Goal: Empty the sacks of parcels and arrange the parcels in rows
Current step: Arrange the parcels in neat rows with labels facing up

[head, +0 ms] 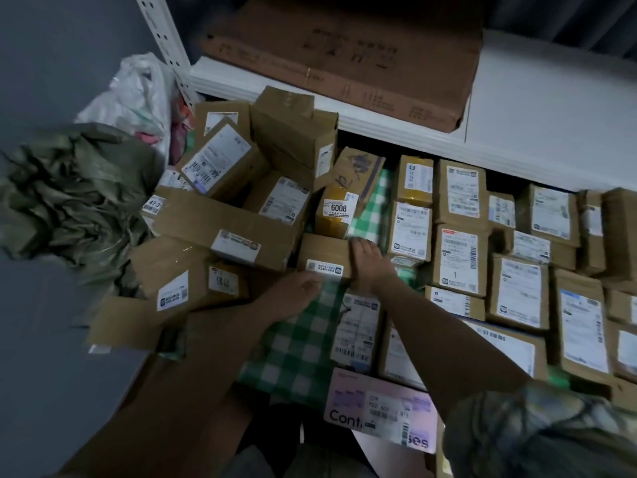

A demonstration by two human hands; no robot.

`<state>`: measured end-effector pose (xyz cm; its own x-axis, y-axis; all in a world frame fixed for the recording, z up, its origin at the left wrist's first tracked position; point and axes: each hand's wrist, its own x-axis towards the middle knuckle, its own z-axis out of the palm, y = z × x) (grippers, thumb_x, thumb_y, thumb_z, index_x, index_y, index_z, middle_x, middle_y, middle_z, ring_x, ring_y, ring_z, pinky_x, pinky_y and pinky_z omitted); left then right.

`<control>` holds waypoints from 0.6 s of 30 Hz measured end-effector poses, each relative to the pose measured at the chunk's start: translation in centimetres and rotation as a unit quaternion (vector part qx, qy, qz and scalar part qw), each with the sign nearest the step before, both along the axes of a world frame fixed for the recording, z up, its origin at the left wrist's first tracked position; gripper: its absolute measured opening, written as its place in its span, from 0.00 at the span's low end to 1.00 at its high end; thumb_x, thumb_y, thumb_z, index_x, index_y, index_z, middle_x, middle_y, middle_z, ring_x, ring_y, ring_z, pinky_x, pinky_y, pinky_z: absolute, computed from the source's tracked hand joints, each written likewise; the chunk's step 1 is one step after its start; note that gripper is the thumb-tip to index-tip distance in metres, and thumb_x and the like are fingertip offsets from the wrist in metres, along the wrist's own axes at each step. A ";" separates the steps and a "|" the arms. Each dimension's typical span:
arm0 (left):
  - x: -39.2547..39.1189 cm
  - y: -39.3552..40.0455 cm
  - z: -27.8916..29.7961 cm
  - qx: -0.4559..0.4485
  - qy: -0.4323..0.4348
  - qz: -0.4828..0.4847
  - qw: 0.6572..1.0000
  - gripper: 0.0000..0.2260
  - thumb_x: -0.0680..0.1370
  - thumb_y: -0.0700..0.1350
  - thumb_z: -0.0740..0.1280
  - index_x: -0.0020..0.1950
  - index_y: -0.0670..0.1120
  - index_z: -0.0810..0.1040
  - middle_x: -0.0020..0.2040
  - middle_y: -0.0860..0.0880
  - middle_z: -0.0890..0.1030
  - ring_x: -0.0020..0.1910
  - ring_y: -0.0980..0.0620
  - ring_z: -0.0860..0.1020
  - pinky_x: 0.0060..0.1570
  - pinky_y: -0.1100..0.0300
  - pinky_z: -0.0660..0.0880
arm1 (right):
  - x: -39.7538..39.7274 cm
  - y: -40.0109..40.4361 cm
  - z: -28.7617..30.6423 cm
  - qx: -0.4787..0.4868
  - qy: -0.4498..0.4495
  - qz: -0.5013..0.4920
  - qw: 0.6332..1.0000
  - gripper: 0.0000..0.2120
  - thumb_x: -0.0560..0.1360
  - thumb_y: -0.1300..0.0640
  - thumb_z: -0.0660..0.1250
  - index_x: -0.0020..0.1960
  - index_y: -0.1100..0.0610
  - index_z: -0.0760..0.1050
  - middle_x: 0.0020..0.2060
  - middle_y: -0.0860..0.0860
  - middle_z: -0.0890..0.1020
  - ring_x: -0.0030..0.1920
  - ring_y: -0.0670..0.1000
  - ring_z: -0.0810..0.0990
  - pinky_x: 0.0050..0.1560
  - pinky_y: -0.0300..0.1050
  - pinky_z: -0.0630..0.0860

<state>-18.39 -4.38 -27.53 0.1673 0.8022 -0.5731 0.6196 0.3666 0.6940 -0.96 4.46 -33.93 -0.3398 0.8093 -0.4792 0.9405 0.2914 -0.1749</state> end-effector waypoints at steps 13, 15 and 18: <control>0.6 2.1 1.0 0.190 -0.094 0.180 0.960 0.13 0.83 0.52 0.56 0.65 0.52 0.70 0.57 0.53 0.76 0.50 0.63 0.77 0.47 0.70 0.75 | 4.0 -1.8 6.9 0.016 0.435 -0.238 0.868 0.27 0.74 0.56 0.71 0.70 0.50 0.67 0.60 0.50 0.70 0.54 0.47 0.74 0.52 0.43 0.77; 1.0 3.0 1.7 0.204 -0.134 0.161 0.956 0.20 0.79 0.62 0.57 0.68 0.55 0.69 0.62 0.50 0.76 0.59 0.55 0.76 0.58 0.52 0.76 | 5.1 -1.6 8.6 -0.107 0.484 -0.379 0.781 0.14 0.79 0.50 0.63 0.64 0.50 0.72 0.56 0.53 0.77 0.48 0.50 0.79 0.44 0.46 0.79; 2.3 3.4 3.3 0.150 -0.192 0.115 0.963 0.21 0.81 0.59 0.58 0.74 0.57 0.62 0.64 0.58 0.71 0.59 0.61 0.72 0.56 0.69 0.71 | 7.1 -1.5 9.9 -0.289 0.494 -0.499 0.651 0.15 0.78 0.41 0.60 0.54 0.51 0.75 0.43 0.53 0.81 0.44 0.53 0.80 0.46 0.49 0.78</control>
